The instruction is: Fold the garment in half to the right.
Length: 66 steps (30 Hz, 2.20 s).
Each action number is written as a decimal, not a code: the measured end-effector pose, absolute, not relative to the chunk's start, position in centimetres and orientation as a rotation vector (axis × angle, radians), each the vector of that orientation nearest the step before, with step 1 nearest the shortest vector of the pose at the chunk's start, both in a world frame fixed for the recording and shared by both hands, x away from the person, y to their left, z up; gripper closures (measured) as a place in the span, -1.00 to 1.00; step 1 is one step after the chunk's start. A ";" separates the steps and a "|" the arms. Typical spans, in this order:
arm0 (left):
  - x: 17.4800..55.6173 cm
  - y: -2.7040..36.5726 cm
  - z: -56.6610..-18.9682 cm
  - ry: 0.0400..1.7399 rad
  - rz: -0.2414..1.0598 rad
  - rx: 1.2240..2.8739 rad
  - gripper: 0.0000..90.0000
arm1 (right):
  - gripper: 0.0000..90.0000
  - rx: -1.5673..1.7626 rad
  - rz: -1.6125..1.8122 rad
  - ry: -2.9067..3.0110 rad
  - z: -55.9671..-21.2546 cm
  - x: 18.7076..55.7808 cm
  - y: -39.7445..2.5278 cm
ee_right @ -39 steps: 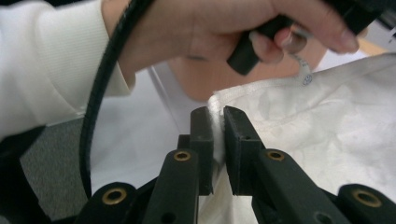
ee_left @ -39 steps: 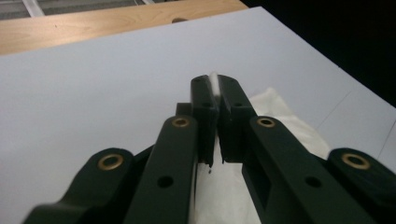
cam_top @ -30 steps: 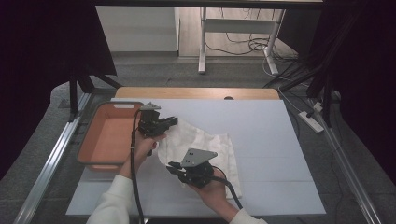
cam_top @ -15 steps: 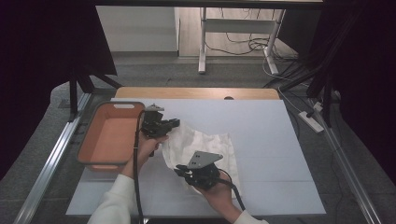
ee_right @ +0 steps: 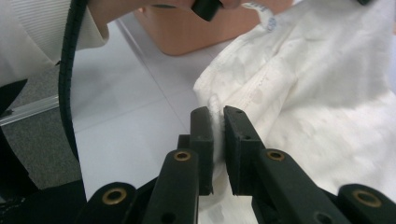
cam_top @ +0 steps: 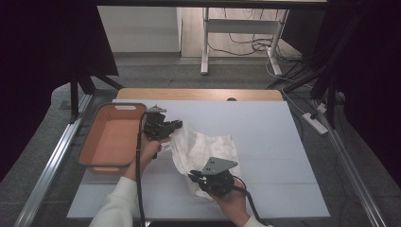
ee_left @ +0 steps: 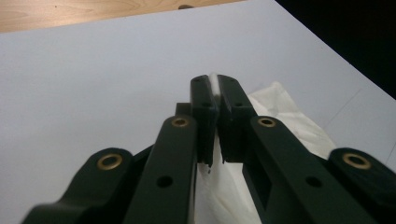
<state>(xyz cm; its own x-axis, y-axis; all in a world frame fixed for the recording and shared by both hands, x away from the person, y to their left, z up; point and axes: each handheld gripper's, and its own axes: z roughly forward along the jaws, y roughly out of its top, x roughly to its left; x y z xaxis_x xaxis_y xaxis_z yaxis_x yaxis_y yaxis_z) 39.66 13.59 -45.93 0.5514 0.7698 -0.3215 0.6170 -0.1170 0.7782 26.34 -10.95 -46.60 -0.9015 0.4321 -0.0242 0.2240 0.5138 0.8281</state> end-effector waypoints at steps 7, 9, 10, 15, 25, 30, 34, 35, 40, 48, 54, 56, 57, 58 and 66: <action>39.7 12.9 -46.0 1.134 0.200 1.824 0.89 | 0.83 0.589 1.344 2.509 -46.3 26.3 -11.9; 39.8 12.7 -46.0 1.135 0.200 1.824 0.89 | 0.83 0.592 1.344 2.508 -46.3 26.3 -12.1; 39.9 12.7 -46.1 1.132 0.200 1.825 0.89 | 0.83 0.597 1.344 2.506 -46.3 26.3 -12.2; 40.0 12.1 -46.2 1.121 0.190 1.829 0.89 | 0.82 0.614 1.332 2.502 -46.5 26.3 -12.5; 40.1 10.9 -46.2 1.098 0.190 1.839 0.89 | 0.83 0.657 1.314 2.491 -46.8 26.2 -14.1; 40.0 10.5 -46.2 1.091 0.190 1.841 0.89 | 0.82 0.684 1.307 2.493 -47.1 26.3 -14.9; 40.1 9.8 -46.3 1.080 0.189 1.851 0.89 | 0.82 0.699 1.306 2.481 -47.0 26.2 -15.6; 40.1 9.7 -46.3 1.077 0.190 1.855 0.89 | 0.82 0.702 1.311 2.479 -47.0 26.1 -15.7; 40.2 8.8 -46.4 1.062 0.187 1.870 0.88 | 0.82 0.719 1.308 2.467 -47.0 26.1 -16.4; 40.6 7.9 -46.6 1.052 0.183 1.879 0.88 | 0.82 0.753 1.305 2.459 -47.2 26.2 -17.4; 40.8 7.4 -46.6 1.046 0.180 1.883 0.88 | 0.83 0.764 1.303 2.456 -47.2 26.2 -17.8; 40.8 7.3 -46.7 1.044 0.178 1.885 0.88 | 0.82 0.770 1.304 2.452 -47.1 26.2 -17.9; 40.9 7.2 -46.7 1.043 0.178 1.886 0.88 | 0.82 0.770 1.306 2.451 -47.1 26.2 -18.0; 40.9 7.1 -46.7 1.041 0.177 1.888 0.88 | 0.83 0.772 1.305 2.450 -47.1 26.2 -18.0; 41.1 6.4 -46.8 1.033 0.176 1.899 0.88 | 0.82 0.781 1.299 2.445 -47.2 26.2 -18.5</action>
